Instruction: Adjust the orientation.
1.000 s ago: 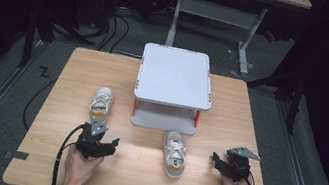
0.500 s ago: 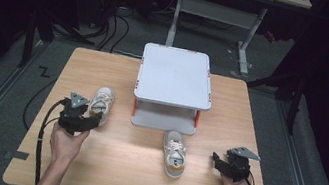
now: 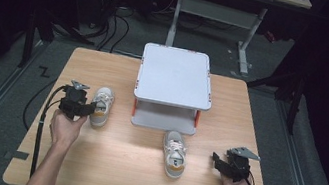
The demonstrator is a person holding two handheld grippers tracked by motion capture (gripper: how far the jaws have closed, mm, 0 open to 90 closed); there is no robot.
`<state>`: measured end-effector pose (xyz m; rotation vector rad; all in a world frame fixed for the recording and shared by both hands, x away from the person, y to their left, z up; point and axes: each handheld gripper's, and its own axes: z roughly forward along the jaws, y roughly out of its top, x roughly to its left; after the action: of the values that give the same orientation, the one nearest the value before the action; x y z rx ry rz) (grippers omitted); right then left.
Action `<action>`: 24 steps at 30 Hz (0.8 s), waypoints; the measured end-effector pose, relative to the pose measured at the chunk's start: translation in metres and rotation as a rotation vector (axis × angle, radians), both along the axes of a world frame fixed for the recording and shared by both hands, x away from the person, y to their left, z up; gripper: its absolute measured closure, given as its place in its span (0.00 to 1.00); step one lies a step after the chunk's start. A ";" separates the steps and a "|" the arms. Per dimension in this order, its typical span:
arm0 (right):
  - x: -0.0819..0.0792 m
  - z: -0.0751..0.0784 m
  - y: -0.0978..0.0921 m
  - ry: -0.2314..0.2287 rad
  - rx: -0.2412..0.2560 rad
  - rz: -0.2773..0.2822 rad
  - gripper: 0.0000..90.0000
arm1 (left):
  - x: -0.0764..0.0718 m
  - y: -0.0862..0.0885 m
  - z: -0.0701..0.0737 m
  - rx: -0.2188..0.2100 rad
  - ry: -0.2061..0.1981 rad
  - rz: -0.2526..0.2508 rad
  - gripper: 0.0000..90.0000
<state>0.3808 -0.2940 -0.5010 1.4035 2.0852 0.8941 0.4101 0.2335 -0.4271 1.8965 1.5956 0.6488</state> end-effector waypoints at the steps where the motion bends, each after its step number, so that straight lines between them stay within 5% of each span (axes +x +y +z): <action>1: 0.000 0.000 0.000 0.000 0.000 0.000 0.44 | 0.002 0.000 -0.001 -0.007 0.001 -0.002 0.64; 10: 0.000 0.000 0.000 0.000 0.000 0.000 0.44 | 0.012 -0.001 -0.014 0.025 0.042 0.002 0.65; 24: 0.000 0.000 0.000 0.000 0.000 0.000 0.44 | 0.019 -0.003 -0.023 0.054 0.054 0.004 0.81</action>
<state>0.3807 -0.2940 -0.5010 1.4039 2.0852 0.8943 0.4288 0.2304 -0.4497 1.9655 1.6316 0.6534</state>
